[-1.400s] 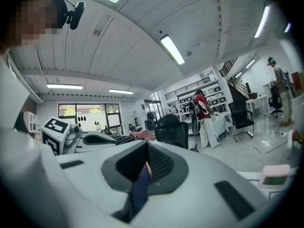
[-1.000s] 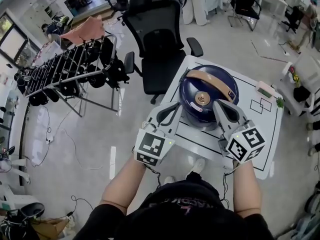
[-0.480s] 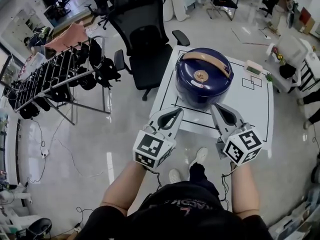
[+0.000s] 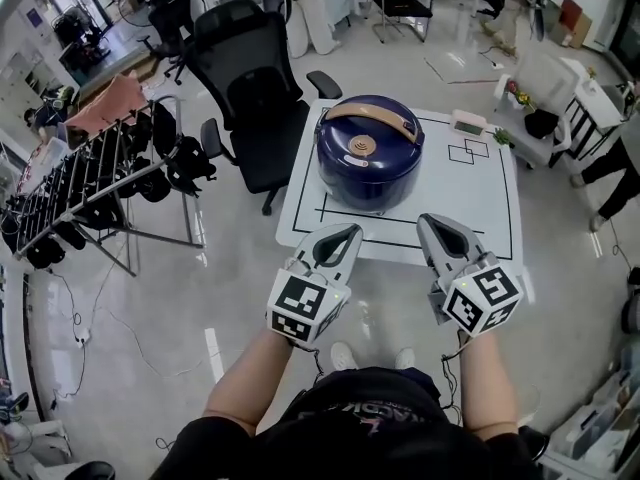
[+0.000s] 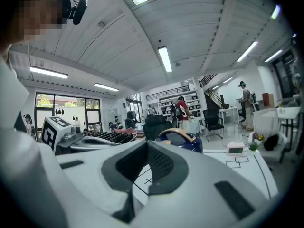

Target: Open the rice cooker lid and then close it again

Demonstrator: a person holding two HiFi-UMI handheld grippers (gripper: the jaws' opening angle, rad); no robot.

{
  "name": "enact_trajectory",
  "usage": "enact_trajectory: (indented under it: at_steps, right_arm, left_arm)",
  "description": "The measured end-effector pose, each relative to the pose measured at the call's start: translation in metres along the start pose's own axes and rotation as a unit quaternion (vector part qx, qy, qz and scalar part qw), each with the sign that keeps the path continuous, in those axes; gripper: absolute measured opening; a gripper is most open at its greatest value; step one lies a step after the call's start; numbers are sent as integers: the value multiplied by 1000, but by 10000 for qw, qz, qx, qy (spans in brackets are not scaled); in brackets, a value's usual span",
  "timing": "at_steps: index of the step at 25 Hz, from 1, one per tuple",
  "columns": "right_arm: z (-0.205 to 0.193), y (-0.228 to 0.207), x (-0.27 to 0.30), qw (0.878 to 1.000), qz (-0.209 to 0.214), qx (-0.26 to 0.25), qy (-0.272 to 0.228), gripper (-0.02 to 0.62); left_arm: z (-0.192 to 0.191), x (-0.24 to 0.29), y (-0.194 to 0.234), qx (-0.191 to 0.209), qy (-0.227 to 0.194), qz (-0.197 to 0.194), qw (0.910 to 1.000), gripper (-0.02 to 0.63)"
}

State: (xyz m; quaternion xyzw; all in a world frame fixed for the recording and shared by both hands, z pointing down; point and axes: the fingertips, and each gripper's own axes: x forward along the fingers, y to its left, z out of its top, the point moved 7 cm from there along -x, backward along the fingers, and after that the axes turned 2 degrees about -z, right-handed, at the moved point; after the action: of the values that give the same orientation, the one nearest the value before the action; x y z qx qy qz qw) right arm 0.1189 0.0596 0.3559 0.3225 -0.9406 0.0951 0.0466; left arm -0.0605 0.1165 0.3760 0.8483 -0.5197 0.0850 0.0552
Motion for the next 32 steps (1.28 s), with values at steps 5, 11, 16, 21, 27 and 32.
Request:
enact_trajectory:
  at_steps: [5,11,16,21,27,32]
  right_arm:
    - [1,-14,-22,9998,164,-58,-7,2]
    - [-1,-29,-58,9983,572,-94,36,2]
    - [0,-42,-82,9957,916,-97,-4,2]
    - [-4,-46,-103,9927,1200,-118,-82,2]
    - [-9,-53,-120,9888,1478,-169,-100,0]
    - [-14,-59,-128,9871,1592,-134,-122,0]
  left_arm:
    - [-2,10,-31,-115,-11,180,9998,3]
    - [3,19,-79,-199,27,507,9985,3]
    - [10,15,-115,-163,88,854,9962,3]
    - [8,8,-145,-176,88,1156,9931,3]
    - [8,6,-171,-177,63,1466,9890,3]
    - [5,4,-184,-162,80,1599,9870,3]
